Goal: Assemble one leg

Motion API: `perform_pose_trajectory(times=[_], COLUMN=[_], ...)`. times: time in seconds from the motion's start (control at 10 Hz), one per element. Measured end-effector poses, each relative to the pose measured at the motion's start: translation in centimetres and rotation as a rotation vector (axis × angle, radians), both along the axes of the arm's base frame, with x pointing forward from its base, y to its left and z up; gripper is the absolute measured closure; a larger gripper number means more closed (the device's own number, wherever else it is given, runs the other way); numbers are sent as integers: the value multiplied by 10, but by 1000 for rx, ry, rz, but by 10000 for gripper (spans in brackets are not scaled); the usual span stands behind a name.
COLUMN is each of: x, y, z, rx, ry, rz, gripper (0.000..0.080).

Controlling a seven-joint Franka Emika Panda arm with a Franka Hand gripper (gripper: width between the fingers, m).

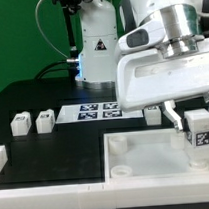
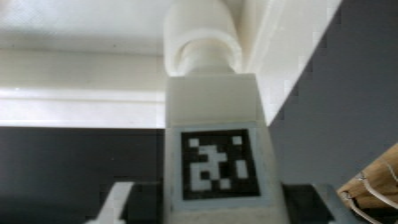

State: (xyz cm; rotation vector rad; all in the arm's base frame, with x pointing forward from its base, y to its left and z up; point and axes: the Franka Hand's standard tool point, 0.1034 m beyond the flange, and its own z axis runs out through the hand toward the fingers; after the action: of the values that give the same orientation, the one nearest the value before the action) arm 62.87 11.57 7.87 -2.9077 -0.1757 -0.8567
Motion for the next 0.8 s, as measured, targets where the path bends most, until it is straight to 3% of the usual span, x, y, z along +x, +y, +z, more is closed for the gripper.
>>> perform_pose_trajectory(times=[0.1, 0.2, 0.3, 0.4, 0.5, 0.8], x=[0, 0, 0, 0, 0, 0], y=[0, 0, 0, 0, 0, 0], z=[1, 0, 0, 0, 0, 0], rx=[0, 0, 0, 0, 0, 0], ry=[-2, -1, -1, -1, 0, 0], rz=[0, 0, 0, 0, 0, 0], gripper=[508, 426, 289, 289, 180, 151])
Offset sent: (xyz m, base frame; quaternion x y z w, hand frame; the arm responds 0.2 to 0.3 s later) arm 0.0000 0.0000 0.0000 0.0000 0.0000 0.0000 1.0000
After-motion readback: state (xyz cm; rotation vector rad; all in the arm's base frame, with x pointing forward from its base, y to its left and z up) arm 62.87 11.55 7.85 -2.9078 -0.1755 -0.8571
